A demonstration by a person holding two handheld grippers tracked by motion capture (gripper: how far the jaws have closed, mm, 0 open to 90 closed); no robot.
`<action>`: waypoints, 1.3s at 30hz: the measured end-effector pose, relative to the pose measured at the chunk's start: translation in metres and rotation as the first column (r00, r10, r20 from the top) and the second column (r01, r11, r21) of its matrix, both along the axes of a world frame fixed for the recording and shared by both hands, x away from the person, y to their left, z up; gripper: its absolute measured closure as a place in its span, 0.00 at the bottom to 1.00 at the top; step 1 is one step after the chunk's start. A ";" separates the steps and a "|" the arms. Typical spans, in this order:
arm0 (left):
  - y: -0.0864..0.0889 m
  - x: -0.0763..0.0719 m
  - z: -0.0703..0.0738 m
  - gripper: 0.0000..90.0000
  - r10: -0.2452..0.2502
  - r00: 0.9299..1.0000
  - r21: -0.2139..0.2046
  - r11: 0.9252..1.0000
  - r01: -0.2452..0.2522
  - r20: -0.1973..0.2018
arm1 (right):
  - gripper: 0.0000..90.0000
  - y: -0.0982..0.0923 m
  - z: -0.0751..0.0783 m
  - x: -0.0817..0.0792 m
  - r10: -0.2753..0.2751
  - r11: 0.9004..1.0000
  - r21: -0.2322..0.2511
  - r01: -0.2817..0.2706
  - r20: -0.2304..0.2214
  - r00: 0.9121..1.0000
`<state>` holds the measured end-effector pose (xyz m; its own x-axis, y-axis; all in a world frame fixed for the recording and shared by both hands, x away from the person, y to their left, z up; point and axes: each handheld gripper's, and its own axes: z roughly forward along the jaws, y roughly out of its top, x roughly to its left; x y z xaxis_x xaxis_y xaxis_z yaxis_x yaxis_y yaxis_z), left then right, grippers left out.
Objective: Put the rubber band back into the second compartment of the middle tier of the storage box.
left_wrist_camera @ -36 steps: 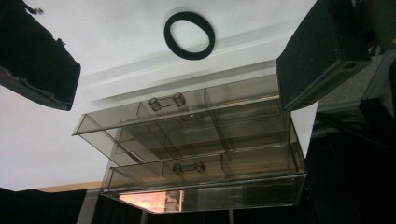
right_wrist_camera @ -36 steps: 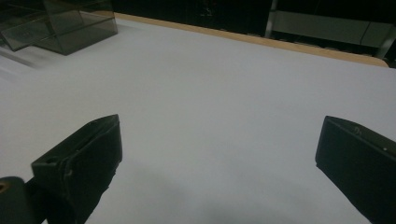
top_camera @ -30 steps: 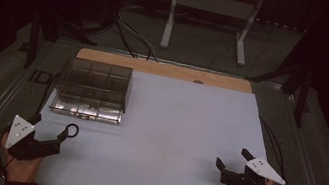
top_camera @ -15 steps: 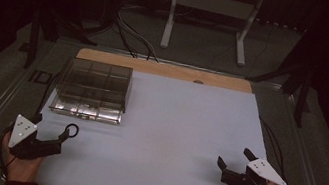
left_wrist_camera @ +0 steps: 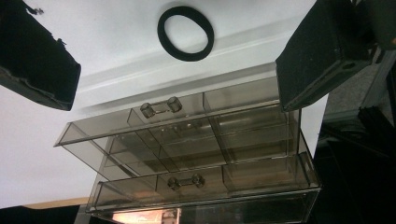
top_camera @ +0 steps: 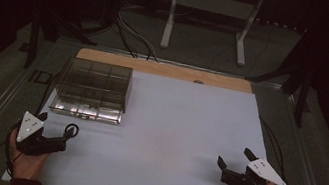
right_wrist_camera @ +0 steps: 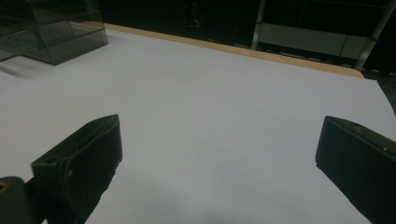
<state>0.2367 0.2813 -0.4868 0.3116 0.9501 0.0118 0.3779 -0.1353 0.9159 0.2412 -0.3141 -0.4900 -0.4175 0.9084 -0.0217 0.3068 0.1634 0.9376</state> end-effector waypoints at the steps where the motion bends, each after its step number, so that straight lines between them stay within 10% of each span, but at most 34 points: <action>1: 0.000 0.001 0.000 0.01 0.000 1.000 0.003 1.000 0.000 -0.003 | 0.01 0.000 0.000 0.000 -0.001 1.000 0.000 0.001 0.000 1.000; 19: 0.004 0.016 -0.013 0.06 0.043 0.992 0.046 0.998 -0.037 -0.115 | 0.01 0.000 0.000 0.000 -0.002 1.000 -0.002 0.002 0.004 1.000; 39: 0.001 0.033 -0.027 0.19 0.043 0.965 0.092 0.996 -0.020 -0.257 | 0.01 0.000 0.000 0.000 0.001 1.000 -0.002 -0.001 0.009 1.000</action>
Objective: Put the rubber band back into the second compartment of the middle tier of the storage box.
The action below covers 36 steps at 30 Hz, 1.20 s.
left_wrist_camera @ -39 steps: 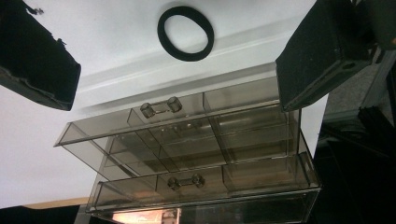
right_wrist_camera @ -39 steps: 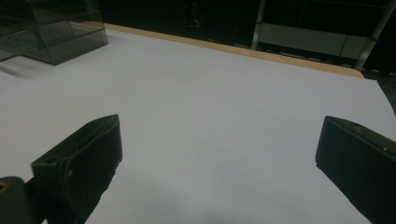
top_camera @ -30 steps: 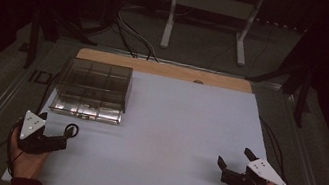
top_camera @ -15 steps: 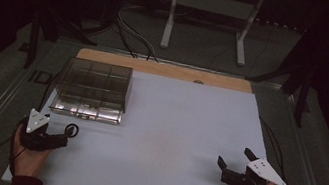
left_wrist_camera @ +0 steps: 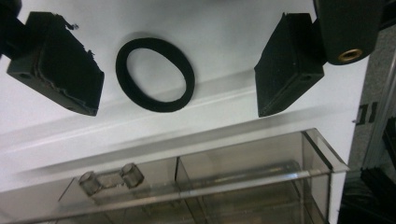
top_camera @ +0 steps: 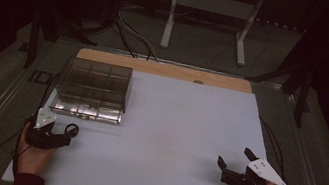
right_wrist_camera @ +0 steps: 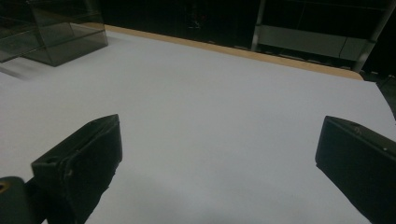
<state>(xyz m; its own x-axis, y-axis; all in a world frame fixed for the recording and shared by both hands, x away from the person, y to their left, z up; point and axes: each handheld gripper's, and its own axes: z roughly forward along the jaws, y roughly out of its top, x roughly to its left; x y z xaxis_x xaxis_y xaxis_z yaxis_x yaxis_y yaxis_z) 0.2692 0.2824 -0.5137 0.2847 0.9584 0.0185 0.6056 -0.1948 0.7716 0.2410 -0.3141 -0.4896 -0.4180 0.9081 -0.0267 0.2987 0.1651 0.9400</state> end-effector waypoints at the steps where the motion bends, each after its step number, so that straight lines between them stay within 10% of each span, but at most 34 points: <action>1: -0.001 0.002 -0.002 0.20 0.004 1.000 0.011 1.000 -0.004 -0.015 | 0.01 0.000 0.000 0.000 0.000 1.000 0.000 0.000 0.000 1.000; 20: -0.011 0.006 -0.006 0.97 -0.039 0.992 0.045 0.998 0.045 -0.121 | 0.01 -0.001 0.000 0.000 -0.005 1.000 0.000 0.005 0.000 1.000; 36: -0.007 0.003 -0.001 0.99 -0.041 0.996 -0.007 0.999 0.040 -0.084 | 0.01 -0.001 0.000 0.000 -0.005 1.000 0.001 0.005 0.001 1.000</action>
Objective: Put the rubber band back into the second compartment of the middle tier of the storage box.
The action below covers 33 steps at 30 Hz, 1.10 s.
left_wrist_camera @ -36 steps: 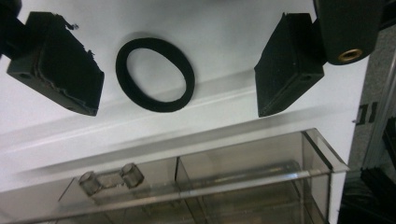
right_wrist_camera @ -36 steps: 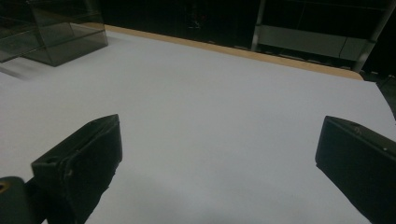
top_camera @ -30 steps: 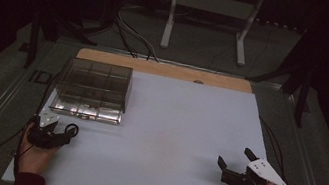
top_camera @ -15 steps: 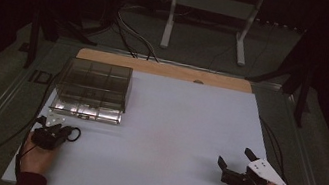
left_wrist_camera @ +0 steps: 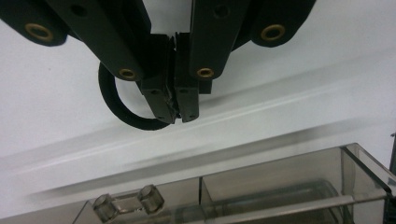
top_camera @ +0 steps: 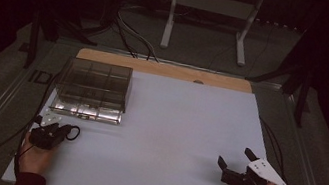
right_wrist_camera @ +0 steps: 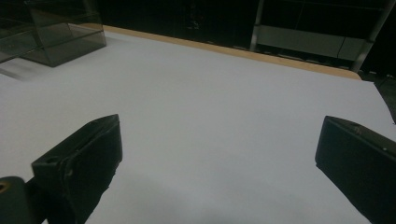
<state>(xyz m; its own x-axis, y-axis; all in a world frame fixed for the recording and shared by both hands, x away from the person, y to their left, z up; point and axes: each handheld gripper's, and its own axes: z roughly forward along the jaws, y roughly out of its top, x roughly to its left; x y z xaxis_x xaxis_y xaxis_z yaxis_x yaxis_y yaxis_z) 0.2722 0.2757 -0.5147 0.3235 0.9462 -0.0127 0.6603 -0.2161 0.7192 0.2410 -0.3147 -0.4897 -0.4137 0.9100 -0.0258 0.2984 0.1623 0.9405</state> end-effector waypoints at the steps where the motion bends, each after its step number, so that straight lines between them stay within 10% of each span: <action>1: 0.000 0.000 0.000 0.99 -0.001 1.000 -0.001 1.000 0.001 0.001 | 0.01 0.000 0.000 0.000 0.000 1.000 0.001 0.000 0.000 1.000; 33: -0.003 -0.009 0.016 0.99 -0.028 0.999 -0.012 1.000 0.029 0.027 | 0.01 -0.002 0.001 -0.002 -0.013 1.000 0.013 0.013 0.010 1.000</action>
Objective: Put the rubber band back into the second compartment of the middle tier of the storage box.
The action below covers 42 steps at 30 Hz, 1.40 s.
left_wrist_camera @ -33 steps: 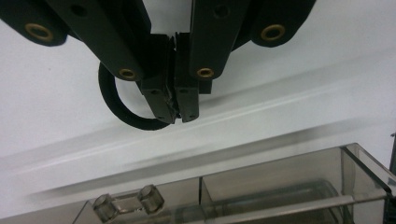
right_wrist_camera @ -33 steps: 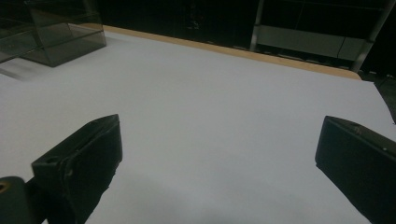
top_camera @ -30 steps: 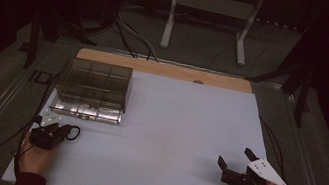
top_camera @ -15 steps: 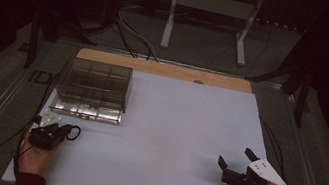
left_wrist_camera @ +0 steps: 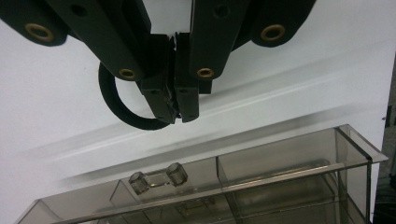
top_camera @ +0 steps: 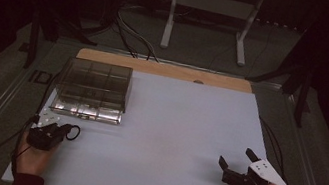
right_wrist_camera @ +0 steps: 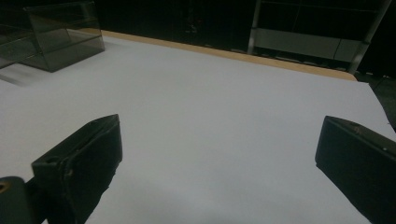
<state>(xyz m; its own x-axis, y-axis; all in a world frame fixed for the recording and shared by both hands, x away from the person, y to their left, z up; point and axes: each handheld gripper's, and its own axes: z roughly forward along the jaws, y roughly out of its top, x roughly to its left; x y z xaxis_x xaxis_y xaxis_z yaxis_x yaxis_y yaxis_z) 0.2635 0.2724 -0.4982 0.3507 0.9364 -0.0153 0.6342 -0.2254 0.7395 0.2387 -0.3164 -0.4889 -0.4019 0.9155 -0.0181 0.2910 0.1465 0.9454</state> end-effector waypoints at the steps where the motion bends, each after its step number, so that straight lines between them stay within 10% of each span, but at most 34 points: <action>1: 0.000 0.000 0.000 0.99 -0.002 1.000 0.000 1.000 0.002 -0.001 | 0.01 0.000 0.000 0.000 -0.001 1.000 0.000 0.001 0.000 1.000; 42: 0.000 -0.001 0.024 0.98 -0.036 0.999 -0.049 0.998 0.037 0.027 | 0.01 -0.001 -0.001 -0.001 -0.008 1.000 0.013 0.008 -0.001 1.000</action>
<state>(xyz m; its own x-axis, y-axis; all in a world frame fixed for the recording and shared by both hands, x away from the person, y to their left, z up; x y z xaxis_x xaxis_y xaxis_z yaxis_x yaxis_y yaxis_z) 0.2630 0.2719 -0.4737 0.3856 0.9212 -0.0515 0.6067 -0.2110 0.7664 0.2380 -0.3172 -0.4896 -0.3947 0.9188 -0.0058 0.2927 0.1317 0.9471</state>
